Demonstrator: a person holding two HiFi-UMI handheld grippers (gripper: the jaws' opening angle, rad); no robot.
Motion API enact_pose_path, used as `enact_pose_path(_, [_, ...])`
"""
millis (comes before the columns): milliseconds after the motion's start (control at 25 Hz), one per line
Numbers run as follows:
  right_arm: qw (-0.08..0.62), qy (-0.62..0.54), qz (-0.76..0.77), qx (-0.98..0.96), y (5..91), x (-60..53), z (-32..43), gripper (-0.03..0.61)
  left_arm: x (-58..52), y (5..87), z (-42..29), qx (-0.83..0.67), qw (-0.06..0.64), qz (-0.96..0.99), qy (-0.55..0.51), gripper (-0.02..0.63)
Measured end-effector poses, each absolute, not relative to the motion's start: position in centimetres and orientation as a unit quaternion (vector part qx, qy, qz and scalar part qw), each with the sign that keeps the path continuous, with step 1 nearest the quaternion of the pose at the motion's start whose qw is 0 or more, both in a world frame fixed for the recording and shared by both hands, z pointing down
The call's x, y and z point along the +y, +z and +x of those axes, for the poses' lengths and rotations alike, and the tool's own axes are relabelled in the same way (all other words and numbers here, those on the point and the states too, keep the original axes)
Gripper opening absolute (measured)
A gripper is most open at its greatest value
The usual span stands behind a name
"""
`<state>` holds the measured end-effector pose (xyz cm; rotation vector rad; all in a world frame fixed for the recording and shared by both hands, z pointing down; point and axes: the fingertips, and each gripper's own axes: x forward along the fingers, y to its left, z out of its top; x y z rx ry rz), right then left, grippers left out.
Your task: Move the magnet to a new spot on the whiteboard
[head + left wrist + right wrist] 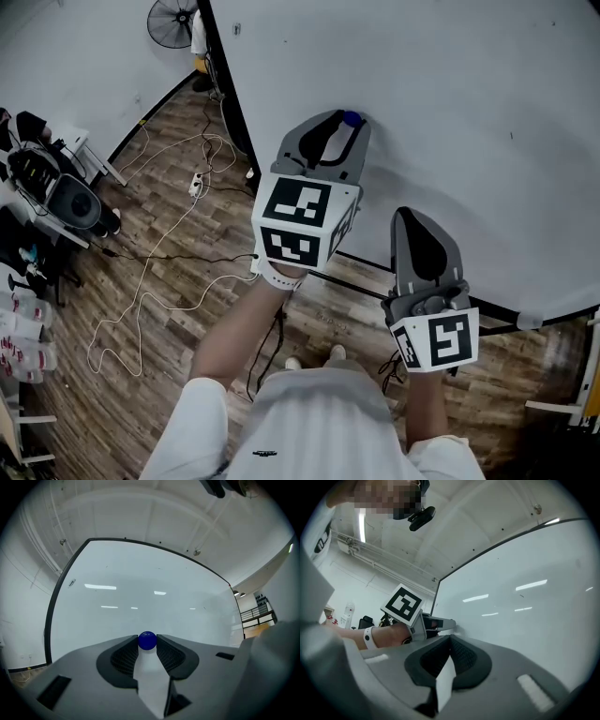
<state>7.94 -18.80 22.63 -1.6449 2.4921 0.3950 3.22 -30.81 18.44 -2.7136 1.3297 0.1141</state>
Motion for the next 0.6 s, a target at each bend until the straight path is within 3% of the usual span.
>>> enact_pose_path(600, [0.071, 0.110, -0.564, 0.815, 23.5, -20.0, 9.5, 0.009, -33.0, 17.8, 3.8, 0.496, 0.099, -0.863, 0.014, 0.124])
